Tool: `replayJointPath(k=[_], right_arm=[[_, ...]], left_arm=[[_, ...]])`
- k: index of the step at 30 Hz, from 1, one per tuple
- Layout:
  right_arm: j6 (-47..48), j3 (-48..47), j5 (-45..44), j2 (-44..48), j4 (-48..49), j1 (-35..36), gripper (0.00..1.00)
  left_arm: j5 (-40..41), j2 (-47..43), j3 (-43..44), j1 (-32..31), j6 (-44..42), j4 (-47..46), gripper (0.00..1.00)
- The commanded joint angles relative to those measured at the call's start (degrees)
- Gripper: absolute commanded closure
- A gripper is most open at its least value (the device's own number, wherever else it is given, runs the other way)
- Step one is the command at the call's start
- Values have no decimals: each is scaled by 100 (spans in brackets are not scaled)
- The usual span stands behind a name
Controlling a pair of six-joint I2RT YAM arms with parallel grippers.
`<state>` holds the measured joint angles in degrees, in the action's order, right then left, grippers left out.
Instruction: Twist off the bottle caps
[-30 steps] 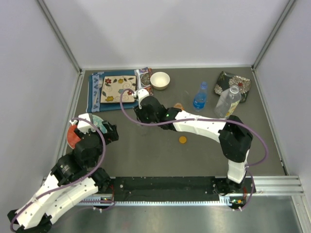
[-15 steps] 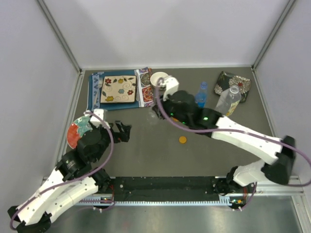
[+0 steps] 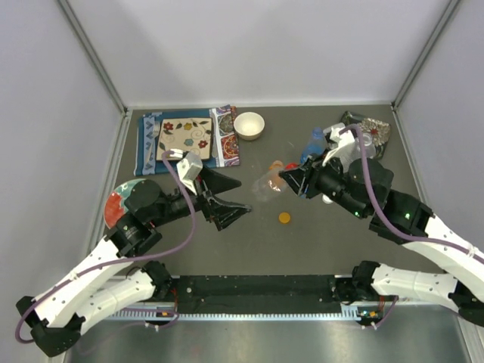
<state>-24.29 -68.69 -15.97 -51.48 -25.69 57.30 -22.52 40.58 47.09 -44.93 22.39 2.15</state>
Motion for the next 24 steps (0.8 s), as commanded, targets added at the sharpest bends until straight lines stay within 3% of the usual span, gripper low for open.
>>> replayJointPath(k=[1, 11, 24], right_arm=[[-540, 171, 567, 375, -24, -78, 100], [-840, 48, 1991, 596, 451, -78, 100], [-840, -163, 2405, 192, 943, -78, 100]], left_arm=[[-1333, 134, 248, 10, -42, -1358, 1], [-1712, 820, 600, 10, -323, -910, 1], [-2071, 1066, 485, 10, -323, -892, 1]])
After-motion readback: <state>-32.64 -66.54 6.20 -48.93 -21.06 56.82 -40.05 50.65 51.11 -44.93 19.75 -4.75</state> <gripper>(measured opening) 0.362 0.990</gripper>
